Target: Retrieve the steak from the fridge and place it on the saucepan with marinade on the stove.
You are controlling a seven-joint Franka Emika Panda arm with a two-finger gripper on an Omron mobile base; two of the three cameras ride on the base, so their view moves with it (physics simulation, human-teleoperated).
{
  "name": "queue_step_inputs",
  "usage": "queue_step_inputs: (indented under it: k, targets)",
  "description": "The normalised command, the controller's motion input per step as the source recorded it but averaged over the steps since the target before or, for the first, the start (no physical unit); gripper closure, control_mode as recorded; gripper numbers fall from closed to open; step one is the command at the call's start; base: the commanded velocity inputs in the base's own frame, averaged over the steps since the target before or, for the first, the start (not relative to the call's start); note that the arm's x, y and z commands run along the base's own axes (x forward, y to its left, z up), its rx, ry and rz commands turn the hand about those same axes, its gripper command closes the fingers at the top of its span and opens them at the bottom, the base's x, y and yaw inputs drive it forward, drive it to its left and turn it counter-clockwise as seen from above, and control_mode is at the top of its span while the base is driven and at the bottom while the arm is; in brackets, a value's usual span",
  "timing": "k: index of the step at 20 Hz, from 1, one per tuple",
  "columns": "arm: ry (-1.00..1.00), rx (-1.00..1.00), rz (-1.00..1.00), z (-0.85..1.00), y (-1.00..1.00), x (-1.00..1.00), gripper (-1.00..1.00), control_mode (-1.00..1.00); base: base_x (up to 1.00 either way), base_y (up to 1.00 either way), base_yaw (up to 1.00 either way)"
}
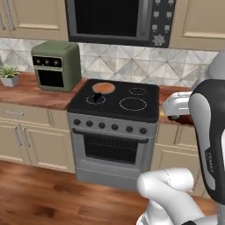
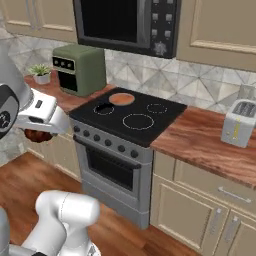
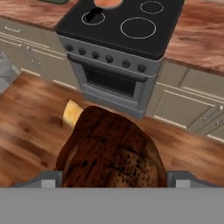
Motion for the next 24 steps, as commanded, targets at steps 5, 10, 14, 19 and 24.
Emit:
queue_step_inputs:
  k: [5,10,14,19,24]
  targets:
    - [0.0,0.0,0.0,0.0,0.0,0.0,1.0,1.0,0.65,0.87,-0.66]
    - [0.0,0.0,0.0,0.0,0.0,0.0,1.0,1.0,0.48,0.93,-0.63]
    - [0.0,0.0,0.0,0.0,0.0,0.0,1.0,1.0,0.42,0.82,-0.54]
    - [0.0,0.0,0.0,0.0,0.0,0.0,1.0,1.0,0.42,0.54,-0.39]
    - [0.0,0.0,0.0,0.0,0.0,0.0,1.0,1.0,0.24,0.06,-0.11]
